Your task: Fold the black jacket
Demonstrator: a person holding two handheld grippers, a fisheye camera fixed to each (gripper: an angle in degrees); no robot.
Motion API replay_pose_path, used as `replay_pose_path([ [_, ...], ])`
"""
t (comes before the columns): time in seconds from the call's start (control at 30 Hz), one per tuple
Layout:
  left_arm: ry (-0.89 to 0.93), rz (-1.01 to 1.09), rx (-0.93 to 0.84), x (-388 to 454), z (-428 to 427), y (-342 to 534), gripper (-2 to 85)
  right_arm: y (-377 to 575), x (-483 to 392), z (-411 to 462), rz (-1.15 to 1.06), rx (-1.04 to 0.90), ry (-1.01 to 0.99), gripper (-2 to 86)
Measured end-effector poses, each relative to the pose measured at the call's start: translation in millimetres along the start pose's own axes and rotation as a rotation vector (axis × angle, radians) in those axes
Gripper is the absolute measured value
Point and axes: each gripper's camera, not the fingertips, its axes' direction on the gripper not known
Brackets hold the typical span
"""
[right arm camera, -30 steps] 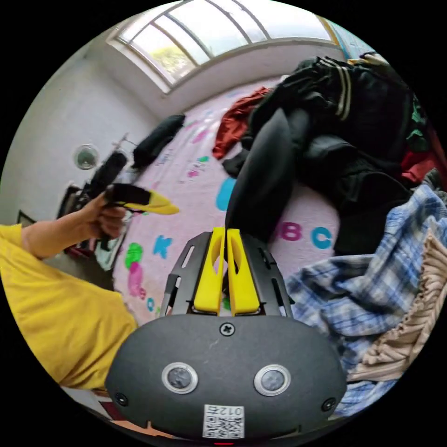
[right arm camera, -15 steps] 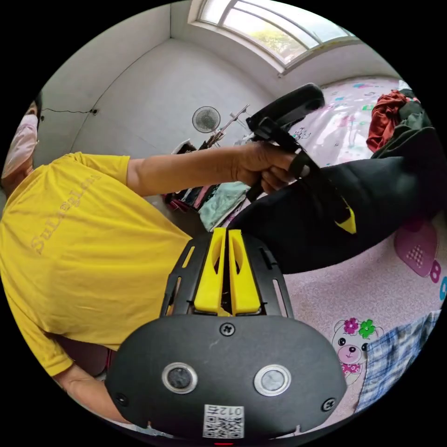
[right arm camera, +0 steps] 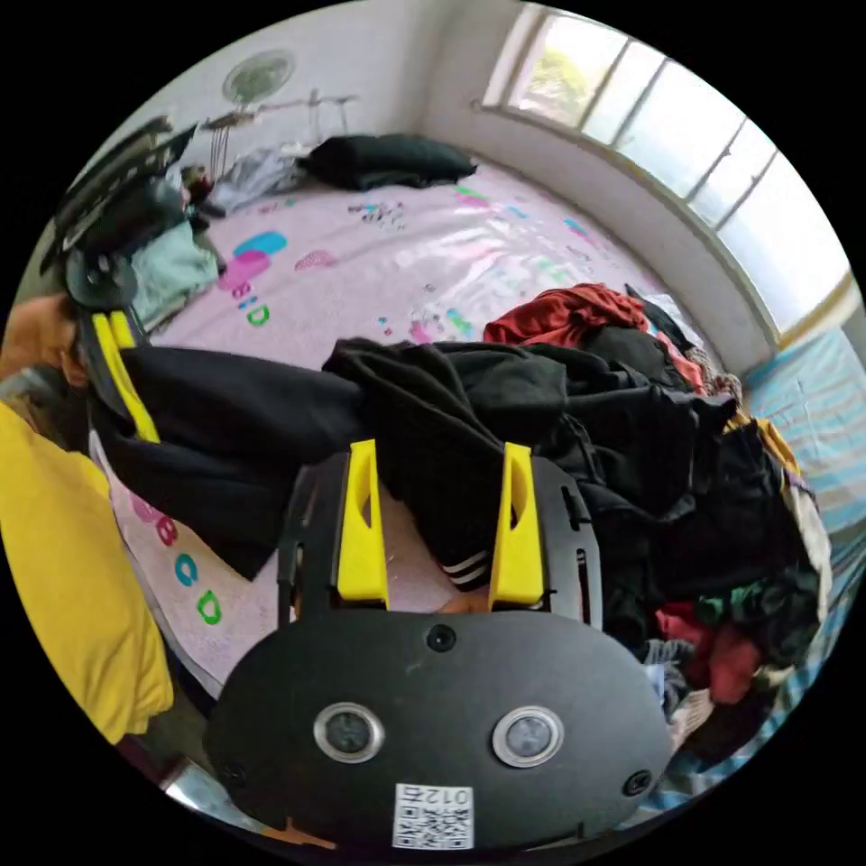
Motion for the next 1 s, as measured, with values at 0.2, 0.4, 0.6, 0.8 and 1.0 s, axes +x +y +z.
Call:
replay_pose_path([
  [0.2, -0.046, 0.046, 0.075, 20, -37, 40, 5.3, -24, 8, -2, 0.132, -0.027, 0.003, 5.6],
  [0.4, 0.058, -0.062, 0.270, 1, -96, 84, 1.5, 58, 149, -129, 0.689, 0.328, -0.176, 3.1],
  [0.6, 0.031, -0.041, 0.404, 13, -159, 134, 0.3, 199, 250, -286, 0.973, 0.482, 0.178, 2.9],
  [0.8, 0.008, 0.116, 0.472, 70, -210, 186, 0.5, 305, 304, -335, 1.181, 0.229, 0.536, 5.6],
  [1.0, -0.148, 0.305, 0.465, 154, -250, 229, 0.9, 366, 285, -284, 1.234, 0.274, 0.372, 7.1],
])
